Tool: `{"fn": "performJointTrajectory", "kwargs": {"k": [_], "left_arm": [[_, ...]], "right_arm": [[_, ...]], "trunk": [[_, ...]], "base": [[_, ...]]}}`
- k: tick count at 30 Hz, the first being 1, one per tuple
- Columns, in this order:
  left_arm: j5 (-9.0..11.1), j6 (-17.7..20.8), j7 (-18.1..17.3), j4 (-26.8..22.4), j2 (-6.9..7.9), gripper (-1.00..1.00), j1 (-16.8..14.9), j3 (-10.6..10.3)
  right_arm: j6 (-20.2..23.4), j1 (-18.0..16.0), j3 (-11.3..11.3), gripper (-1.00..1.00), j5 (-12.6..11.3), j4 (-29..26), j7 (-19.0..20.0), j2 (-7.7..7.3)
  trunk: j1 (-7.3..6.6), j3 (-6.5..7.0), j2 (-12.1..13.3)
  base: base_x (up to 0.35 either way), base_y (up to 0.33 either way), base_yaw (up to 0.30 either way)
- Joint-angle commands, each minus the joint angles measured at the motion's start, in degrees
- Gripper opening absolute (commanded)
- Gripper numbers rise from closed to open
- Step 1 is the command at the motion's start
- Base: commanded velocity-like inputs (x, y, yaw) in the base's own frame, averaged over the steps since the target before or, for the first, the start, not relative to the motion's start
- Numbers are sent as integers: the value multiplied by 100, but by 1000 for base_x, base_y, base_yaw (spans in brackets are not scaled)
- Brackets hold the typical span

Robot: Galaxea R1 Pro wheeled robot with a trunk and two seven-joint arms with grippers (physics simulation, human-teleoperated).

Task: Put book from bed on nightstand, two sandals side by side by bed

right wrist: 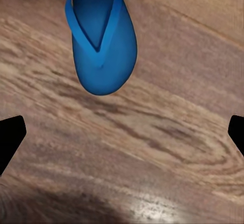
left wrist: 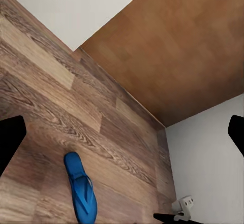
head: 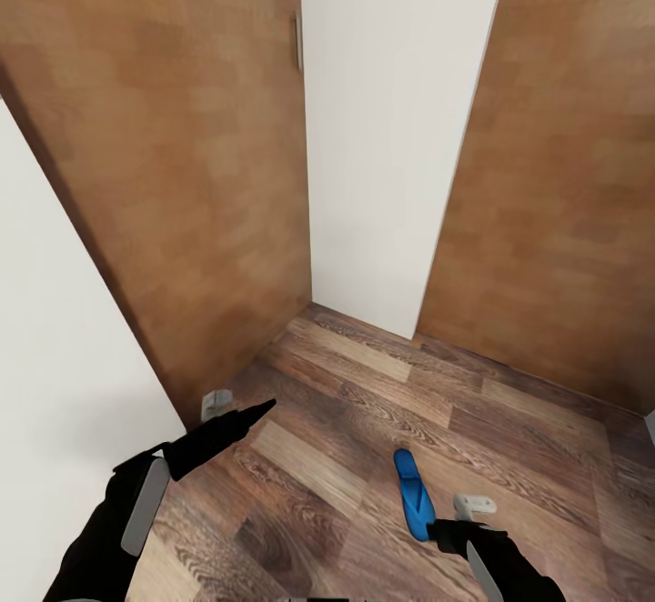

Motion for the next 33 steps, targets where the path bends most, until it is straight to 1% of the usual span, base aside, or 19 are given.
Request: {"fn": "performJointTrajectory", "kwargs": {"k": [1, 15, 28, 33], "left_arm": [[33, 42, -8, 0, -2, 100, -3, 4], [34, 24, 24, 1, -57, 100, -3, -13], [8, 4, 51, 2, -59, 100, -3, -13], [8, -5, 57, 3, -59, 100, -3, -13]], "right_arm": [[32, -1, -12, 100, 3, -11, 1, 1], [33, -1, -12, 100, -9, -11, 21, 0], [37, -1, -14, 100, -5, -28, 25, -8], [3, -1, 18, 100, -12, -45, 29, -3]], "trunk": [[1, -28, -4], [37, -338, -22], [71, -626, -40], [84, -737, -46]], "base": [[0, 0, 0], [0, 0, 0], [0, 0, 0], [0, 0, 0]]}}
